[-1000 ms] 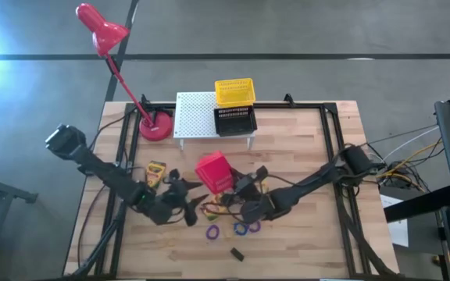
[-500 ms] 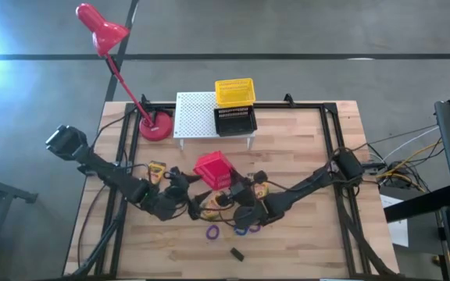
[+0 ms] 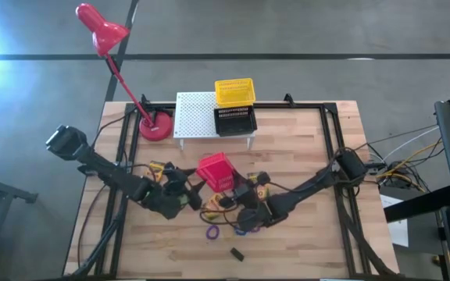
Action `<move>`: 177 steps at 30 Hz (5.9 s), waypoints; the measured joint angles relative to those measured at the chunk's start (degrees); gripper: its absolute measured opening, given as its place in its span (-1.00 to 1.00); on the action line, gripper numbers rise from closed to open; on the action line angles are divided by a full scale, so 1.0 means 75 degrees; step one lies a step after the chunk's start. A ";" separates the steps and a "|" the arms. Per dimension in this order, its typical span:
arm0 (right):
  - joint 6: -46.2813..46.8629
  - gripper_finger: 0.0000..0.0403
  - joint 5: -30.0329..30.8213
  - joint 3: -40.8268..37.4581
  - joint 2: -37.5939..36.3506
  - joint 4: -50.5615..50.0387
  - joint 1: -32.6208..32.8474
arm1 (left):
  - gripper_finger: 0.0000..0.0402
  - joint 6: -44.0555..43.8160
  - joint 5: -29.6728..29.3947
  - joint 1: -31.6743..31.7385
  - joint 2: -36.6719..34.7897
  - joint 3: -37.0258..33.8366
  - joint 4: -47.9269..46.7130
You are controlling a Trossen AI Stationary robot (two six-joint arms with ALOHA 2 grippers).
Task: Pick & Place Office Desk Supplies
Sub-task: Put the red bin on the shelf
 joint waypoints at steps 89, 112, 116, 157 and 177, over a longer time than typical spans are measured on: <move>0.1541 -0.17 -0.0470 -0.2401 -0.1634 -0.0013 0.1976 | -0.40 0.3458 0.9928 1.0658 -0.1318 0.3782 -0.5001; 0.1624 -0.20 -0.1244 -0.2401 -0.1628 -0.0012 0.1977 | -0.42 0.2227 0.4825 0.5979 -0.1518 0.2423 -0.6463; 0.1630 -0.20 -0.1247 -0.2401 -0.1628 -0.0011 0.1973 | -0.42 0.3067 0.4867 0.6346 -0.1099 0.2500 -0.5551; 0.0655 -0.77 -0.6106 -0.2710 -0.5880 -0.3835 -0.4976 | -0.42 0.6874 0.5082 0.8907 -0.1003 0.1684 -0.3261; 0.1044 -0.96 -1.1637 -0.1962 -0.3320 -0.0705 -0.8391 | -0.42 0.7178 0.6209 0.9284 -0.0988 0.1620 -0.2400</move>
